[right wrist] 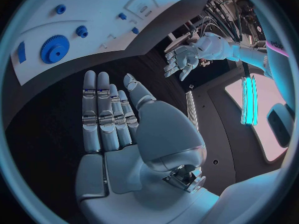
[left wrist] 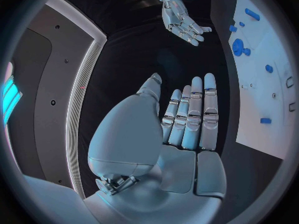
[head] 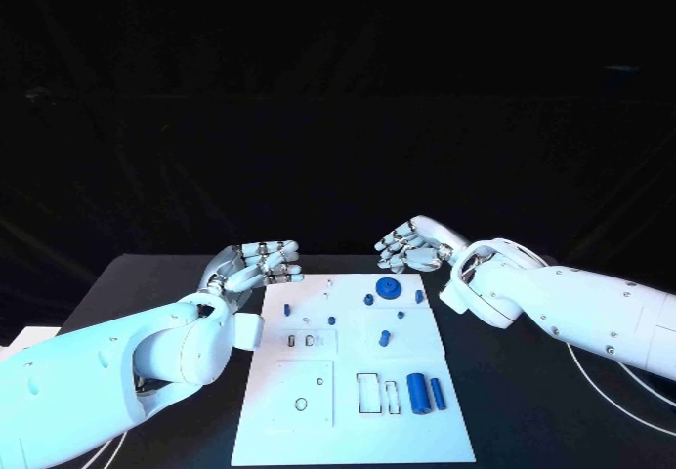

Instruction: Assemble the parts on the task board

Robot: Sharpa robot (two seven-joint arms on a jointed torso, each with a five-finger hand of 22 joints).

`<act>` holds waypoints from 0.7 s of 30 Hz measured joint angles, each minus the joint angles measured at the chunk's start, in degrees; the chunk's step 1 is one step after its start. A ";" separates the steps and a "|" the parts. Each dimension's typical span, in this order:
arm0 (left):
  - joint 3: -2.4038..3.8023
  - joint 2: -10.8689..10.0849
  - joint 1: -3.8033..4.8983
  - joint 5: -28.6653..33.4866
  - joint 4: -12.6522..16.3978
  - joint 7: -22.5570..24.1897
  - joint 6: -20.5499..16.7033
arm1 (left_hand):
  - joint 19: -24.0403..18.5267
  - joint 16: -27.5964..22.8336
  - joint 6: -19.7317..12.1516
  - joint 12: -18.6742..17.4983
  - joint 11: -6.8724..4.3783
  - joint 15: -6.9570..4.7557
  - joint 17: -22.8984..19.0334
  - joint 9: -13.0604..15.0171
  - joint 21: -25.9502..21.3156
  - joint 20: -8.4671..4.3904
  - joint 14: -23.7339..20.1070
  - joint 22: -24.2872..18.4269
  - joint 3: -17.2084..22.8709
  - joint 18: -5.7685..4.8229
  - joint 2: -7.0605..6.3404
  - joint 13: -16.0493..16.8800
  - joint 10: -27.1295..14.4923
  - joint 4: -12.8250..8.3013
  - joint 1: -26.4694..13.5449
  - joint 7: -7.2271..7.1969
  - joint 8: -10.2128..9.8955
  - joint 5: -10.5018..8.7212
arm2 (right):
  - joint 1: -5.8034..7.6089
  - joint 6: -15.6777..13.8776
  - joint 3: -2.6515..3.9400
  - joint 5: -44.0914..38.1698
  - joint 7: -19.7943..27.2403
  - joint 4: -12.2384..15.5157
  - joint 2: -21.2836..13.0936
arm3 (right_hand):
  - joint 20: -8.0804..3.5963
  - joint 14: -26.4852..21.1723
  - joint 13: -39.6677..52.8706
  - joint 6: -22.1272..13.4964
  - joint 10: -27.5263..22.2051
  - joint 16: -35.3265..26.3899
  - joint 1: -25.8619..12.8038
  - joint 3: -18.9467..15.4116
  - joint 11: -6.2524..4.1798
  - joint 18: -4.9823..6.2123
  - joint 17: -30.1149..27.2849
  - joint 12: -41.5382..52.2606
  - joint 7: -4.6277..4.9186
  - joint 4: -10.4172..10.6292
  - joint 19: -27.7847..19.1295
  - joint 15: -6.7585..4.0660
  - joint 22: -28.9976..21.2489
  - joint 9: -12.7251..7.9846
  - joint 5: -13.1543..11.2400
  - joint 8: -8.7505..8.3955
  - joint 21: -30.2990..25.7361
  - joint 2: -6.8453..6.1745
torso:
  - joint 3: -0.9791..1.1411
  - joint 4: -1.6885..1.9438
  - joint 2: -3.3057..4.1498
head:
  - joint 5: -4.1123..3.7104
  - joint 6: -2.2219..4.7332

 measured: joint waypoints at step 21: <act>0.07 -3.12 0.88 1.86 7.76 -1.50 1.64 | 0.41 0.00 -0.01 0.00 0.00 0.00 0.40 -0.01 0.22 -0.01 0.00 0.10 -0.16 -0.02 0.00 -0.01 0.00 -0.16 0.00 0.00 0.00 0.00 | 0.92 6.82 0.42 -30.64 -12.33 -0.94 2.74 | -4.38 10.47 -0.01 3.40 3.33 28.00 -3.77 6.03 -2.77 0.01 19.93 -0.66 -2.21 0.17 5.54 -4.27 17.91 -0.01 -0.24 -0.30 28.52 -3.45 | -0.73 1.88 4.76 | -1.81 1.51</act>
